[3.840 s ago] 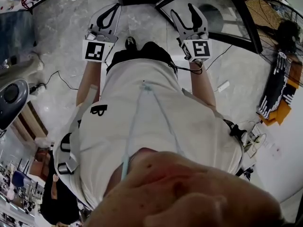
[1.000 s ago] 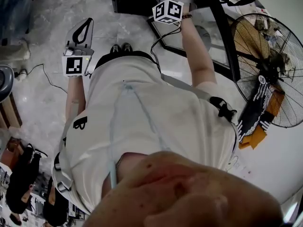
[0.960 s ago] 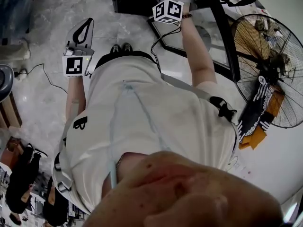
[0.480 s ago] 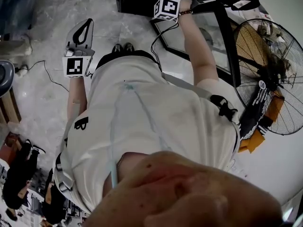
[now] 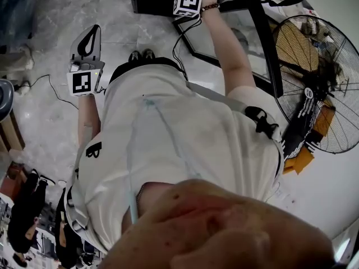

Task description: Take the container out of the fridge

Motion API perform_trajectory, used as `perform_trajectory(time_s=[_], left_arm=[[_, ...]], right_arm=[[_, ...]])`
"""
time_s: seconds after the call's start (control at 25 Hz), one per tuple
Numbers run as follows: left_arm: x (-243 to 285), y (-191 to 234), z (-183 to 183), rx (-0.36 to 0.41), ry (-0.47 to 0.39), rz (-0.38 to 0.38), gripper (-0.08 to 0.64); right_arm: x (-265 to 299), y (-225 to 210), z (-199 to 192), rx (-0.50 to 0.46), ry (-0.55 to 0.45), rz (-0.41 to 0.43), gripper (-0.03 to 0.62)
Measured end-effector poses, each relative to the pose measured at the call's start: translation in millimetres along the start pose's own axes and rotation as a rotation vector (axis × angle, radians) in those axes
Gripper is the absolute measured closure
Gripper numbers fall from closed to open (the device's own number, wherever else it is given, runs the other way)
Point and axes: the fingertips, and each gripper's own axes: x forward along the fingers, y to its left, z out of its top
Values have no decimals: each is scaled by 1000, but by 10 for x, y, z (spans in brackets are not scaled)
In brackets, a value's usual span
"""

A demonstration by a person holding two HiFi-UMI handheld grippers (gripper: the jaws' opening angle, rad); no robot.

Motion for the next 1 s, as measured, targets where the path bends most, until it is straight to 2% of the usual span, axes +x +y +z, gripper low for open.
perform_trajectory(time_s=[0.4, 1.0], left_arm=[[11, -76, -7, 6, -11, -37, 552], [188, -383, 57, 0, -52, -195, 552]], right_arm=[[-368, -22, 157, -26, -37, 1, 434], [-1130, 202, 207, -6, -46, 52, 434]])
